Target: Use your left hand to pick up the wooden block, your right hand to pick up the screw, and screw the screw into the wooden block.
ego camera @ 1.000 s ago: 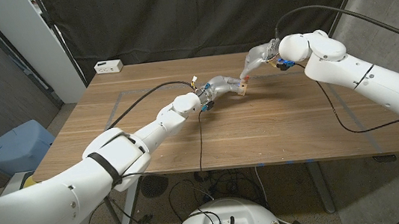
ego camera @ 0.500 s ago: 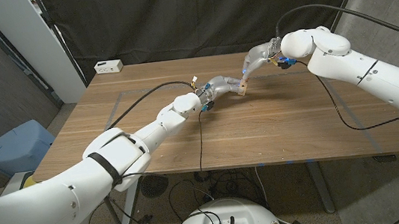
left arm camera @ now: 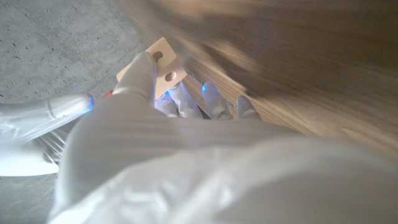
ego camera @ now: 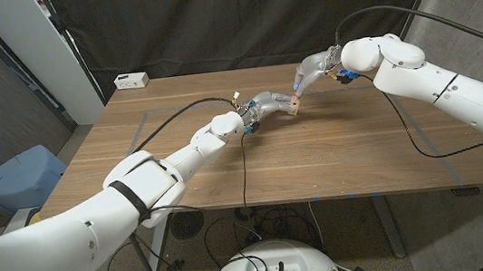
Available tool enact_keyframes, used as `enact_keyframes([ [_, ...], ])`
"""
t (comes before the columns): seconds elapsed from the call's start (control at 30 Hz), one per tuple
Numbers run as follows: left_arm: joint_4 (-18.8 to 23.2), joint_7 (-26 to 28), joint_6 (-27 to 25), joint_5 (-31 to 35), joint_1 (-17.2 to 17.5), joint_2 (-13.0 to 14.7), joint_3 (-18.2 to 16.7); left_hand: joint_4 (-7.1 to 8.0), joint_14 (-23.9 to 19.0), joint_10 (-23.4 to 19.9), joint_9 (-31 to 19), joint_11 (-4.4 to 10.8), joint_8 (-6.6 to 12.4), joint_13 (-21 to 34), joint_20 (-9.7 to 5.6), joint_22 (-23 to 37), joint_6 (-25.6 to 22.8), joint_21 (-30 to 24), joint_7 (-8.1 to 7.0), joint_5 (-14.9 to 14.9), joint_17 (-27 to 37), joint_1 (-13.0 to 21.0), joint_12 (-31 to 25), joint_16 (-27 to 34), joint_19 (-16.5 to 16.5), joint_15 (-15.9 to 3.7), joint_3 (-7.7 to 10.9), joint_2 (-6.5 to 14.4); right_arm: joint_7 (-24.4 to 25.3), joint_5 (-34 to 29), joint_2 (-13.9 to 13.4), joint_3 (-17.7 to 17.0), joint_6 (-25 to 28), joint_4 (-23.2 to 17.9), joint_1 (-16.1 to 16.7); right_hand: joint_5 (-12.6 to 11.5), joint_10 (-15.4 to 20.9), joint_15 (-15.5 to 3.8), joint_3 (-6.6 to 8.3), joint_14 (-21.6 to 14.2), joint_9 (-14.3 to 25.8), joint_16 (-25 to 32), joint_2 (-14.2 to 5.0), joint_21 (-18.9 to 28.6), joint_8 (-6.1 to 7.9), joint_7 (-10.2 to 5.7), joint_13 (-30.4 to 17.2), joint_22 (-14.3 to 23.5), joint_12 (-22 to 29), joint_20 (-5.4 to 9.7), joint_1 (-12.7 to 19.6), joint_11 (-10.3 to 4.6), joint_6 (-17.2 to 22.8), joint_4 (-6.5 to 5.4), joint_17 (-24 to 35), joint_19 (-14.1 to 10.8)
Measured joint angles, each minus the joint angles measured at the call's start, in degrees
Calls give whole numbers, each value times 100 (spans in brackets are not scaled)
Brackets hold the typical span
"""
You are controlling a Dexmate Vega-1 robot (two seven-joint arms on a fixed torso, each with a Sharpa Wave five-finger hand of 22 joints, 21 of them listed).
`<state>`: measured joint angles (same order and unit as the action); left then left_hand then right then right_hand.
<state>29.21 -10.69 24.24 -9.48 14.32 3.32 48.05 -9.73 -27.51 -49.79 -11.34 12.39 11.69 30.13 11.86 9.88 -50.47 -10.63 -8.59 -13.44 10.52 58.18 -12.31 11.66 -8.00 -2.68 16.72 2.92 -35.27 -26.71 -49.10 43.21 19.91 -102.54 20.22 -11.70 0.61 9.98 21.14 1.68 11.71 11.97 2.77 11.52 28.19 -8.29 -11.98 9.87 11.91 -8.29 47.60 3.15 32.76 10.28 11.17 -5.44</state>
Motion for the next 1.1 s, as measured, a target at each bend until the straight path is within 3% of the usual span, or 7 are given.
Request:
enact_keyframes([
  [0.53, -148, -14, 56, -10, -67, -54, 16, 0, 0, 0, 5, 0, -3, 3, 0, 0, -5, 0, -4, 1, 0, 0, 1, 0, 0, 0, 0, 0, 211, -46, 64, 20, 1, 104, 44, -44, 146, -87, 38, -149, 0, 33, 53, 0, 81, -123, 0, 1, 42, 30, 204, -101, 328, -9, -26, -133],
  [1.1, -435, -32, 122, -41, -180, -160, 38, 0, 0, 3, -1, -3, -44, 1, 0, 0, -3, 0, -3, 3, 0, 0, 16, 0, 0, 0, 0, 0, 344, -50, 81, 34, 69, 143, 88, -44, 406, -159, 60, -325, 14, 55, 39, 0, 282, -79, -1, 2, 90, 51, 310, -155, 908, -74, -25, -216],
])
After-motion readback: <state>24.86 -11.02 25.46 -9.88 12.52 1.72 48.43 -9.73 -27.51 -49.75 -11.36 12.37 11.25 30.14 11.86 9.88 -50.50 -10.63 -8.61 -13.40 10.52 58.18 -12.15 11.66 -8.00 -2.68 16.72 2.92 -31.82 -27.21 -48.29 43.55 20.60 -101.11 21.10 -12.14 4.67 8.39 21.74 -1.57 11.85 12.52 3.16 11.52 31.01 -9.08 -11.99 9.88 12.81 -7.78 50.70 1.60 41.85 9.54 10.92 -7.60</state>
